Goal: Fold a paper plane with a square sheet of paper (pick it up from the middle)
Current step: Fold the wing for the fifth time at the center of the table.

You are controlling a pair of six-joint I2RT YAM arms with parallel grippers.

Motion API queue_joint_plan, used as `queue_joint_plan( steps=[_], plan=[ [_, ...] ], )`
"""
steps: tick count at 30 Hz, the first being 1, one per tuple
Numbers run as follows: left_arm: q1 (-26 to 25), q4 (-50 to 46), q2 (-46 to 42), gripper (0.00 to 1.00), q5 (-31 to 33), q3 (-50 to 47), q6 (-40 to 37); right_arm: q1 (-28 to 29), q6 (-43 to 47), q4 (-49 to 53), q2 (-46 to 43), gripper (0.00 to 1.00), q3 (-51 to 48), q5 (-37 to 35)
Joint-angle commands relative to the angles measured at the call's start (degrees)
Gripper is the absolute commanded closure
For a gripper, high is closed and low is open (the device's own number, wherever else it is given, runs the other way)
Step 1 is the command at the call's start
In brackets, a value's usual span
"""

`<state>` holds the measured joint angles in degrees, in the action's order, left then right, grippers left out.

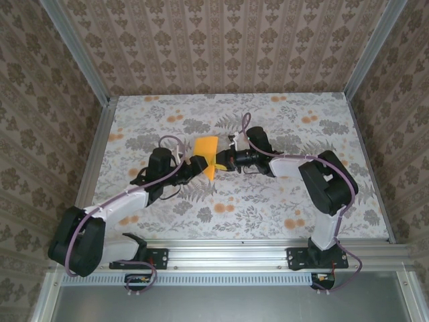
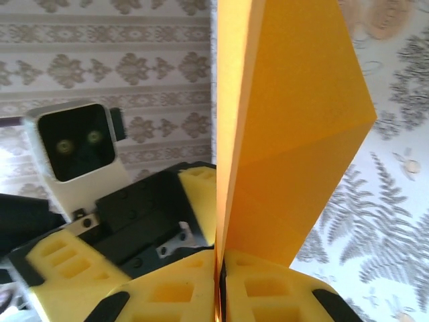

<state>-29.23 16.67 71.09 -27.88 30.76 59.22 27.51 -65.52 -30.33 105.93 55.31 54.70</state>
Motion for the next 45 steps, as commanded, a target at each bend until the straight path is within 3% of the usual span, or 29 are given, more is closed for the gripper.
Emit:
queue_joint_plan(
  steps=[1,11,17,26,31,37,42,45],
  plan=[
    [-0.43,7.68,-0.51,0.27,0.97,-1.71,4.82,-0.35,-5.76,-7.13,-2.79,0.89,-0.76,2.52],
    [-0.91,14.42,-2.17,0.62,7.63,-5.42,9.24,-0.35,-6.3,-6.98,-3.54,0.89,-1.54,2.61],
    [-1.0,14.47,-3.45,0.76,8.8,-6.46,8.55,-0.43,-6.03,-6.76,-2.63,0.88,-2.14,2.53],
    [-1.09,15.61,-3.15,0.87,9.42,-7.23,7.93,-0.76,-5.69,-6.76,-1.78,0.88,-2.92,2.25],
    [-1.09,15.02,-2.72,1.0,9.51,-6.61,6.95,-0.96,-5.25,-5.97,-1.64,0.84,-3.13,2.19],
    [-1.61,13.04,0.22,1.0,10.04,-6.07,4.53,-3.4,2.75,6.49,-4.85,0.58,-5.27,-2.23],
    [-3.73,11.64,5.14,1.0,11.32,-5.37,0.51,-4.23,19.42,31.73,-9.19,0.54,-1.36,-13.57],
    [-5.14,11.21,8.34,1.0,12.04,-4.88,-1.38,-3.88,23.97,38.88,-9.66,0.54,0.54,-17.63]
  ],
)
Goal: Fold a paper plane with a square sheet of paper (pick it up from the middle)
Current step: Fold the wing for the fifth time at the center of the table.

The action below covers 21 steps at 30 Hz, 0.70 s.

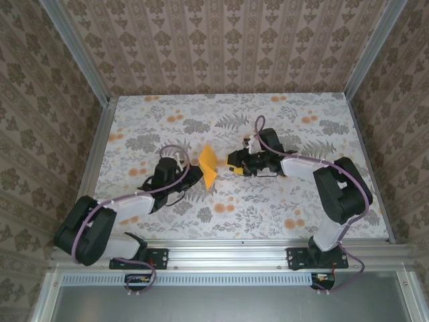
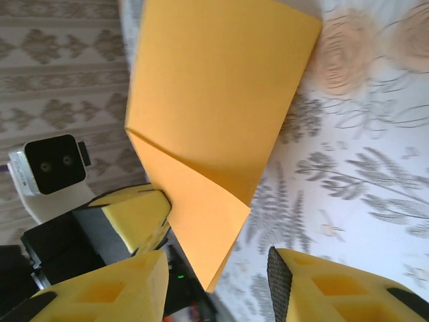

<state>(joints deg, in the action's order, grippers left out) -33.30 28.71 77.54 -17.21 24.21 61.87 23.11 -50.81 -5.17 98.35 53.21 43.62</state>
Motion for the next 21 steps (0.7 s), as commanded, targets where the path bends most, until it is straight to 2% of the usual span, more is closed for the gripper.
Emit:
queue_joint_plan(
  steps=[1,4,9,14,21],
  plan=[
    [-1.48,-1.12,2.89,1.0,1.61,1.87,-4.59,0.76,10.05,14.99,-2.03,0.55,3.15,-7.54],
    [-2.19,-1.17,4.24,1.0,1.68,1.6,-5.56,2.24,12.19,18.16,-1.81,0.55,4.71,-10.21],
    [-2.47,-6.17,2.26,1.0,5.5,1.38,-6.56,5.14,14.26,21.5,-0.42,0.56,7.6,-13.8],
    [-2.46,-8.5,2.99,1.0,7.52,1.31,-6.29,9.71,16.39,26.09,3.23,0.61,12.74,-18.42],
    [-2.47,-10.39,4.07,1.0,11.31,0.21,-4.11,14.74,15.84,27.02,9.96,0.7,19.09,-18.48]
  ],
)
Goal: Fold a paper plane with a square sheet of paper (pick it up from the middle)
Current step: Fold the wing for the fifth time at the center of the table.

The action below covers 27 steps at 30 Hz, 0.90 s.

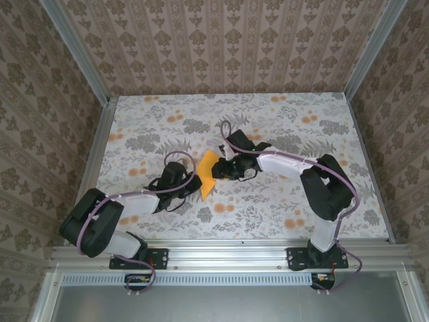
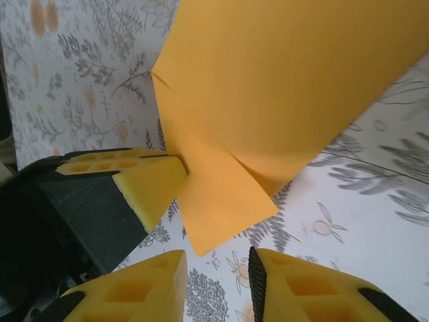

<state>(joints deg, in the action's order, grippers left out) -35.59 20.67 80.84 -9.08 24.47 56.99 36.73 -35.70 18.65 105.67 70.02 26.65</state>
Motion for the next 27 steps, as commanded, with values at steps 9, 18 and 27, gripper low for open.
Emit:
queue_joint_plan(
  steps=[9,18,27],
  plan=[
    [-0.18,-3.04,0.37,1.0,5.46,-0.83,1.42,2.39,-0.64,2.25,10.68,0.77,8.15,1.75],
    [-0.18,-0.72,-1.22,0.9,3.02,-1.79,-0.14,2.37,-0.77,2.15,15.14,0.8,11.18,2.42],
    [0.08,-1.98,-1.03,1.0,-0.24,0.98,-2.85,1.1,-1.81,-0.69,11.5,0.81,8.33,3.49]
  ],
)
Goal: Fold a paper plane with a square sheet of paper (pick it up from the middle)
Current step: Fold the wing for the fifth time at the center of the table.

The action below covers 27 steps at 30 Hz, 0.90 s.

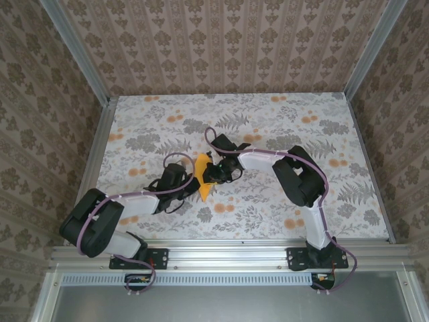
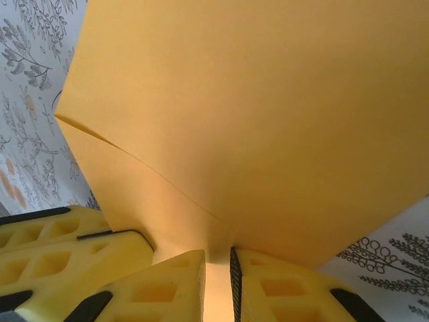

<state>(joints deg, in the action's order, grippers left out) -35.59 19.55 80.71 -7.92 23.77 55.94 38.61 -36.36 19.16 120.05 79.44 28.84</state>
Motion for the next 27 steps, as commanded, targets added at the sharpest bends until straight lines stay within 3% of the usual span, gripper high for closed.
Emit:
queue_joint_plan(
  steps=[1,13,18,23,27],
  plan=[
    [0.17,-1.22,-0.99,1.0,-1.53,2.04,-1.89,-1.14,-1.33,-1.51,-4.34,0.8,-1.98,0.93],
    [0.43,-7.83,-2.32,1.0,-6.61,11.49,6.18,-6.15,-1.31,-0.33,-21.08,0.75,-10.88,-7.29],
    [0.58,-3.57,0.06,1.0,-9.96,13.79,12.22,-7.14,-1.17,3.12,-24.5,0.74,-11.19,-12.49],
    [0.61,0.59,1.75,1.0,-10.28,14.72,13.3,-7.58,-1.52,5.58,-25.1,0.72,-11.19,-16.52],
    [0.96,9.01,3.67,1.0,-10.55,12.59,15.52,-7.67,-2.67,8.43,-24.23,0.7,-10.47,-20.35]
  ],
)
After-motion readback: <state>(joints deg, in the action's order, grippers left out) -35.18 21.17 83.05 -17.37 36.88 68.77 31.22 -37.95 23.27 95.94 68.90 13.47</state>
